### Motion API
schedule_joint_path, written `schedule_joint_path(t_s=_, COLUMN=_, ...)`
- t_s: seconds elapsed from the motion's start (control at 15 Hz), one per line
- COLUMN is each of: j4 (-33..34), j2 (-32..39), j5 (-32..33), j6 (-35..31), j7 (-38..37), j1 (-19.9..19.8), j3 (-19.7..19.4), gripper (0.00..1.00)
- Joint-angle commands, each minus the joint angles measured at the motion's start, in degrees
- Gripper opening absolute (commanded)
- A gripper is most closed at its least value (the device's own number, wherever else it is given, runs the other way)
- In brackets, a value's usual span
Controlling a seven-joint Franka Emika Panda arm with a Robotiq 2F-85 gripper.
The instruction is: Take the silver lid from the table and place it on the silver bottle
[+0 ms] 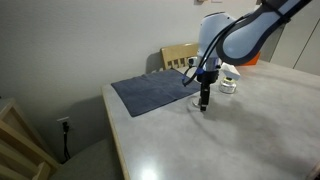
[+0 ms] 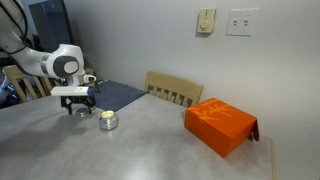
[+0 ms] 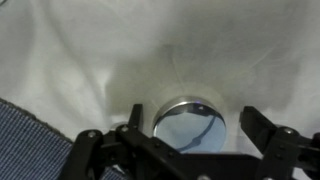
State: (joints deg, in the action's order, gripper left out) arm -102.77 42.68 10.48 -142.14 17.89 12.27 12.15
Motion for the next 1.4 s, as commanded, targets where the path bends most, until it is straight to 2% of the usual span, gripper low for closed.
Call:
schedule_joint_path(t_s=0.0, j4=3.63, j2=3.39, j5=0.67, j6=1.11, j7=1.04, j1=0.62, j3=-0.1, gripper=1.0)
schedule_joint_path(t_s=0.4, j4=2.84, j2=4.61, j5=5.39, j6=-2.82, j7=-2.11, j1=3.55, j3=-2.78, gripper=1.0)
schedule_joint_path(t_s=0.6, j4=3.17, j2=5.15, j5=6.33, j6=-3.16, j7=-2.19, j1=3.89, j3=-2.92, gripper=1.0)
schedule_joint_path(t_s=1.33, j4=4.6, j2=5.98, j5=5.33, j6=-3.36, j7=4.33, j1=2.24, j3=-0.64, gripper=1.0)
